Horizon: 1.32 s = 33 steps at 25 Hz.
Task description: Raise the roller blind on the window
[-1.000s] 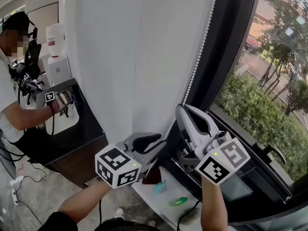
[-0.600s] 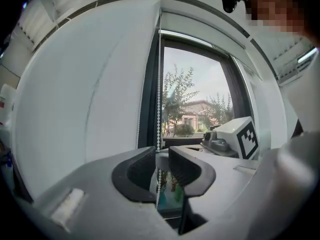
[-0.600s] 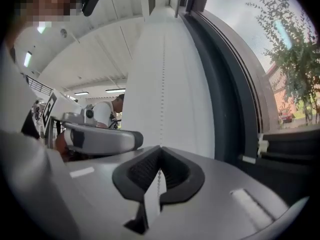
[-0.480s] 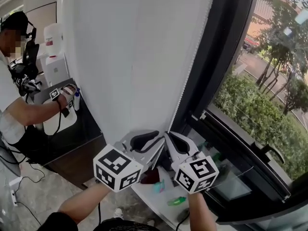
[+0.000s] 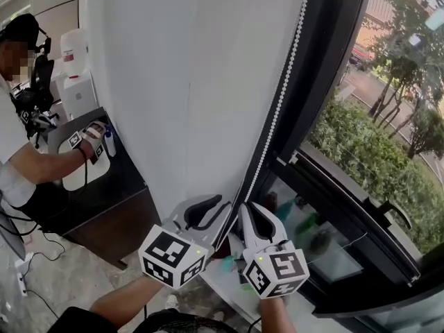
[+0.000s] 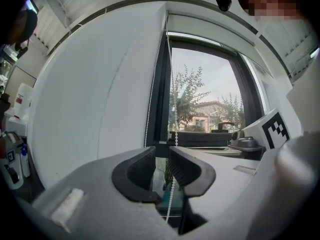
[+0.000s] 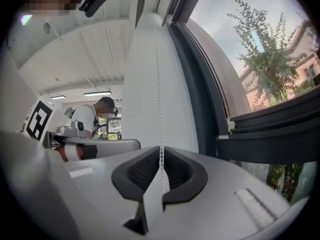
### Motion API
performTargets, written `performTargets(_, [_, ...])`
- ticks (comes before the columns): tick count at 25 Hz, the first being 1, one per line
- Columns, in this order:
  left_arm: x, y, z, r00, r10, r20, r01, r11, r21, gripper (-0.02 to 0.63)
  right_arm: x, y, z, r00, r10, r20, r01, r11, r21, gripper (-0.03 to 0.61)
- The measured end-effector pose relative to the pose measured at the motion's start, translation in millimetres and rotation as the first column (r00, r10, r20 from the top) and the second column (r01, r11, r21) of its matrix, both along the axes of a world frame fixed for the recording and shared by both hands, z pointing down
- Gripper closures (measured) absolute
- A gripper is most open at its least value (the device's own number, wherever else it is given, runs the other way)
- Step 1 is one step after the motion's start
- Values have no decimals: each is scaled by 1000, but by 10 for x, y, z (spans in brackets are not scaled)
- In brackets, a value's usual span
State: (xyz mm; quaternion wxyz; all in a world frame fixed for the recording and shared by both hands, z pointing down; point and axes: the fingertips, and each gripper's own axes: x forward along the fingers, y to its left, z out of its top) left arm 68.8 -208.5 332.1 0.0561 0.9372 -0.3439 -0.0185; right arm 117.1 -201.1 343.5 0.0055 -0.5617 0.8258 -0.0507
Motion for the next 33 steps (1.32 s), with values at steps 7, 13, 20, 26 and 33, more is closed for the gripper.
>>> performTargets(7, [11,109,239,999,-26,22,27,999,-31,614,-32,153,120,999,26,-32,-27,999,-28,574])
performTargets(13, [-7,132,294,997,-56,57,58,998,-28,614,-144,212,177,999,4,-44,-7,998,-61,574])
performTargets(20, [-25,140,310,996,-61,69,64,997,-32,614,-155,210,176,999,10,-40,-12,998,-58,574])
performTargets(26, [-32,140,303,996,-59,68,61,997,-36,614,-166,212,192,999,12,-40,-14,998,-63,574])
performTargets(33, [4,170,325,997,-45,69,48,998,-45,614,-153,228,211,999,15,-37,-18,998,-67,574])
